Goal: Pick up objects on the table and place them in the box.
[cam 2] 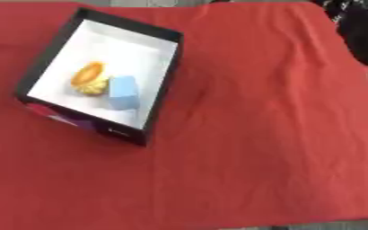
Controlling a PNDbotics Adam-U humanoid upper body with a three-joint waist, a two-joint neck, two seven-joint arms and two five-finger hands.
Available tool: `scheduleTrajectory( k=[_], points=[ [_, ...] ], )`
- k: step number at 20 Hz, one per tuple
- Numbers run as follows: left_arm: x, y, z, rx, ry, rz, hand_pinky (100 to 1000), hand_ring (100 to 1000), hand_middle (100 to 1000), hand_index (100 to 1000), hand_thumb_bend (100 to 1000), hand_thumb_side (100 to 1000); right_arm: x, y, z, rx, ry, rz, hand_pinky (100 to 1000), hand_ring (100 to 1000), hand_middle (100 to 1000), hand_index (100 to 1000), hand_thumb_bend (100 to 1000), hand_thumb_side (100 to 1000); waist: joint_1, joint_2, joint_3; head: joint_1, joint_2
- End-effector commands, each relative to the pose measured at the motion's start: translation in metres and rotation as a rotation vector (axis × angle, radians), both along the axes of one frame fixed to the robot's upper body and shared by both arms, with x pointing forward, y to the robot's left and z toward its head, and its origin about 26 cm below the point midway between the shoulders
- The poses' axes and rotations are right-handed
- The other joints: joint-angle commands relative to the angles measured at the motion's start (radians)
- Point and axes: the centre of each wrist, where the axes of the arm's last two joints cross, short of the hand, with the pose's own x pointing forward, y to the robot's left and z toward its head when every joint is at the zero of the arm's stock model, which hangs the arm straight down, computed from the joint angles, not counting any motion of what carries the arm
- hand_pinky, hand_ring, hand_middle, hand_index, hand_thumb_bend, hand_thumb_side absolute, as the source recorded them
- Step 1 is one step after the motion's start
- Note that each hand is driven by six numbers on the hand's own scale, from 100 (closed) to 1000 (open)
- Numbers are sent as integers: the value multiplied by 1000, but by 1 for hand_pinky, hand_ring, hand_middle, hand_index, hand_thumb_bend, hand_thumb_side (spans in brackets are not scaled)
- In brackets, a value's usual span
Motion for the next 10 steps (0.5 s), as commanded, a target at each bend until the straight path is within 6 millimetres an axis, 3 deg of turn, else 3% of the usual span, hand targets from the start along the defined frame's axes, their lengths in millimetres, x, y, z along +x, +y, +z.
scheduleTrajectory(
  k=[1,6,10],
  points=[
    [-24,-28,6,97,9,-130,741,695,646,658,185,100,-3,-12,25,-15,-49,-28,1000,931,749,810,100,586,9,-45,0,-19,2],
    [-34,-52,-15,164,127,-220,746,689,644,664,164,100,0,-14,33,-25,-71,-20,1000,930,748,810,100,581,6,-48,-2,-26,2],
    [-26,-57,-40,212,216,-197,745,688,643,666,155,100,2,-11,31,-29,-66,-10,1000,930,748,810,100,596,5,-45,-3,-29,-4]
  ],
)
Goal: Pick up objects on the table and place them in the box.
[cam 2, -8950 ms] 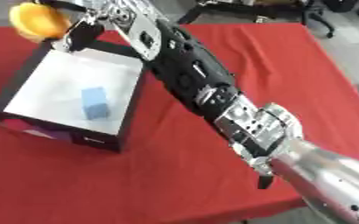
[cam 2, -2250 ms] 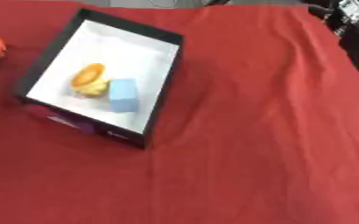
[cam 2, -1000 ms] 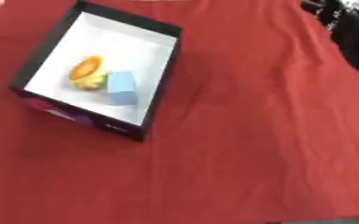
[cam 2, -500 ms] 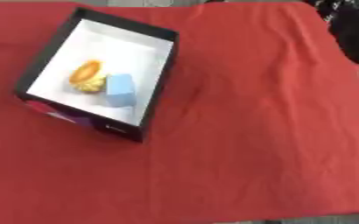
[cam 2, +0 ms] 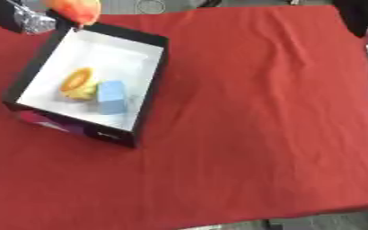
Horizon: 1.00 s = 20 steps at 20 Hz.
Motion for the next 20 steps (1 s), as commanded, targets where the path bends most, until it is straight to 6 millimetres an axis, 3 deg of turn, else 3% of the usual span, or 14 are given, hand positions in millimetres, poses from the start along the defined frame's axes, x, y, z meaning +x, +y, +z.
scheduleTrajectory(
  k=[1,10,15,18,20],
  points=[
    [3,-2,-7,42,22,23,744,688,643,667,156,100,-2,-4,13,-33,-29,-4,1000,930,748,810,100,597,4,-33,-3,-4,-8],
    [40,6,-62,176,88,136,744,700,650,673,195,120,-2,1,8,-51,-25,7,1000,929,746,808,100,609,-2,-26,-5,0,-13],
    [55,14,-81,217,85,179,759,727,678,706,271,129,-1,1,4,-57,-16,4,1000,929,745,807,100,619,-2,-23,-6,4,-13],
    [62,21,-88,224,79,203,772,747,700,735,300,207,-1,1,3,-59,-12,1,1000,928,744,807,100,623,-2,-22,-8,6,-12],
    [66,24,-91,231,74,217,799,785,750,859,376,308,-1,0,2,-61,-10,0,1000,928,744,807,100,627,-2,-21,-8,6,-12]
  ],
)
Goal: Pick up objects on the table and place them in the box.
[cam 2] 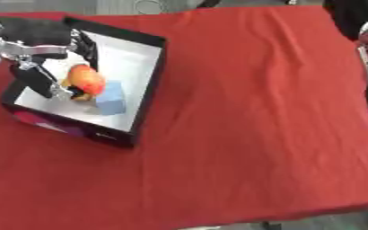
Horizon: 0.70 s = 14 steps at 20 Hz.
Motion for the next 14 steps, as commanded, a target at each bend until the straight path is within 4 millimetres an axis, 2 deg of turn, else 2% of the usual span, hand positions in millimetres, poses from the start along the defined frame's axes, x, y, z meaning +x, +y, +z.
scheduleTrajectory(
  k=[1,3,6,8,10,11,14],
  points=[
    [4,7,8,1,-43,16,810,799,765,892,434,389,-2,-3,9,-24,-24,-7,1000,928,743,807,100,628,-2,-21,-2,3,-10],
    [5,10,9,-13,-54,20,839,830,799,917,518,481,-2,-3,9,-25,-22,-8,1000,928,743,807,100,629,-2,-22,-2,3,-10],
    [1,11,22,-51,-108,10,856,854,825,939,595,514,-3,-4,9,-21,-23,-10,1000,928,743,806,100,627,-2,-24,0,0,-9],
    [-5,10,36,-99,-158,-4,861,852,827,945,589,562,-2,-4,10,-12,-26,-12,1000,927,743,806,100,621,-2,-27,2,-1,-7],
    [-12,11,51,-174,-188,-7,870,855,833,948,537,617,-2,-4,12,-3,-30,-12,1000,927,743,806,100,614,-1,-31,3,-2,-5],
    [-16,12,60,-208,-208,-7,877,864,843,950,533,672,-3,-5,13,3,-32,-12,1000,927,742,805,100,606,0,-33,4,-6,-5],
    [-35,17,94,-350,-301,-3,888,872,856,955,503,698,-5,-8,19,60,-53,-18,1000,926,742,805,100,579,4,-39,11,-15,-6]
  ],
)
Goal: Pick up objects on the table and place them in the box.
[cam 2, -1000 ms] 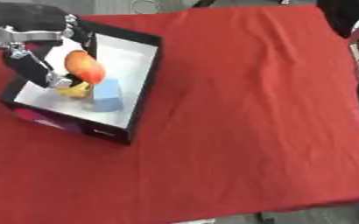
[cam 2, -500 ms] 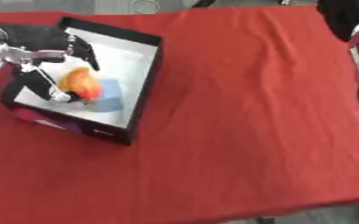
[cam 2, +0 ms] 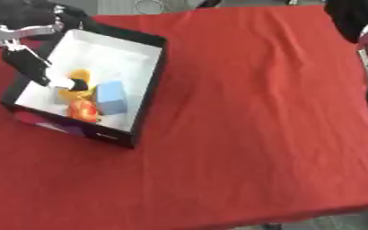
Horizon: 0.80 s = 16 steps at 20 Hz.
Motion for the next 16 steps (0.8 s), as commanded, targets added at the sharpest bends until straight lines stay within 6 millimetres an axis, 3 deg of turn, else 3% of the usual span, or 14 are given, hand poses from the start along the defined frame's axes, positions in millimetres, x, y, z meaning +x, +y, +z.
scheduleTrajectory(
  k=[1,5,7,11,13,15,16],
  points=[
    [-23,12,49,-141,-131,11,888,871,856,954,497,688,-6,-7,19,38,-54,-17,1000,926,743,806,100,572,5,-41,3,-8,-7],
    [-43,48,86,-351,-244,92,879,839,832,927,330,694,-10,-12,24,52,-68,-37,1000,926,744,806,100,559,8,-52,11,-14,-3],
    [-45,79,94,-501,-280,181,865,811,810,904,261,654,-11,-14,21,38,-62,-45,1000,926,744,806,100,566,9,-56,18,-20,-3],
    [-43,145,85,-816,-268,350,856,761,772,860,117,738,-12,-17,15,8,-49,-63,1000,927,743,806,100,580,12,-59,26,-28,-3],
    [-43,176,73,-979,-231,429,855,750,764,854,100,765,-13,-18,13,2,-44,-69,1000,926,743,806,100,586,11,-57,28,-31,-5],
    [-45,190,66,-1075,-204,451,855,750,764,854,100,765,-12,-18,12,-1,-43,-70,1000,926,743,806,100,586,11,-57,27,-30,-6],
    [-46,192,65,-1098,-197,452,855,750,764,854,100,765,-12,-18,12,-2,-43,-70,1000,926,742,805,100,453,11,-56,26,-30,-6]
  ],
)
